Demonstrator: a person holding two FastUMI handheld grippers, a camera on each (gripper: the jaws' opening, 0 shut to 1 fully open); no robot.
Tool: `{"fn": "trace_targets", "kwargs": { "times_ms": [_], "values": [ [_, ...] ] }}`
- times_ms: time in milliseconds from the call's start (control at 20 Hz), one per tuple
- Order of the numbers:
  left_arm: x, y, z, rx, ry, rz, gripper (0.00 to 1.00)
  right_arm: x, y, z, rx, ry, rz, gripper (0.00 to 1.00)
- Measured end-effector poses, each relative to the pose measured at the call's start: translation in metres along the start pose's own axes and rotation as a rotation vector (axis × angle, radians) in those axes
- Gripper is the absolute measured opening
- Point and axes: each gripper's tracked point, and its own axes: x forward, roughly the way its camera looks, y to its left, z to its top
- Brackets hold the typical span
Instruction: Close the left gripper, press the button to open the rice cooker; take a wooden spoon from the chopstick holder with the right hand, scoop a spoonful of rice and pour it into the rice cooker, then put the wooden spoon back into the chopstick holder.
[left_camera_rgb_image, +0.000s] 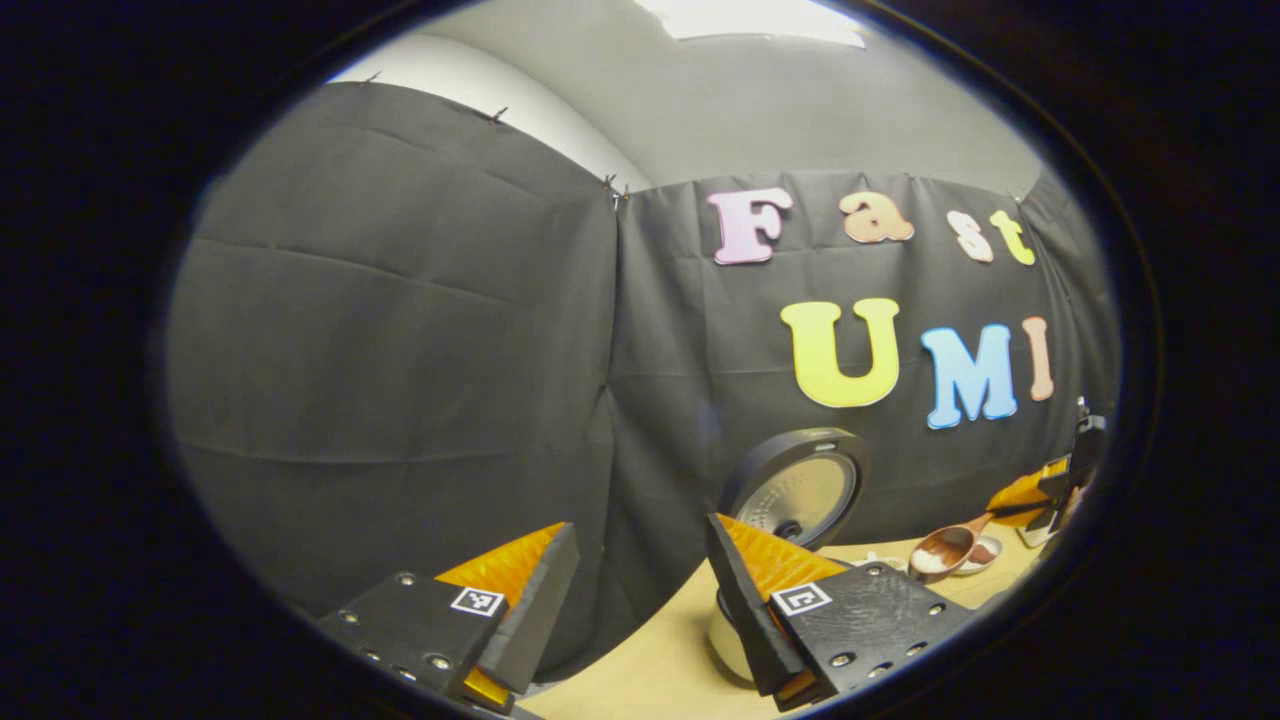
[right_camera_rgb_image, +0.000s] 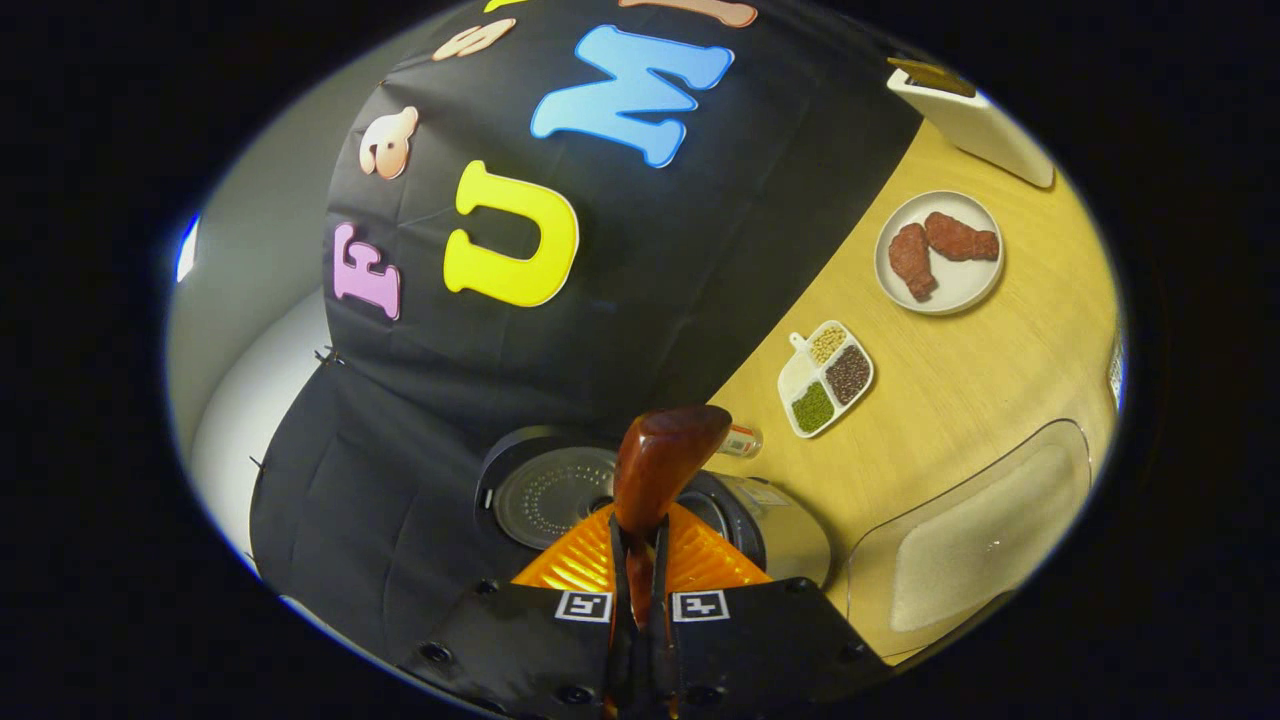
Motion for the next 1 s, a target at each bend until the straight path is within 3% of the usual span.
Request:
{"fn": "trace_targets", "kwargs": {
  "times_ms": [450, 1000],
  "values": [
    [-0.015, 0.047, -0.008, 0.002, 0.017, 0.080, 0.80, 0.060, 0.022, -0.037, -0.159, 0.029, 0.002, 0.06],
    [-0.029, 0.080, -0.019, 0.004, 0.033, 0.146, 0.80, 0.117, 0.016, -0.085, -0.386, 0.056, -0.044, 0.08]
  ]
}}
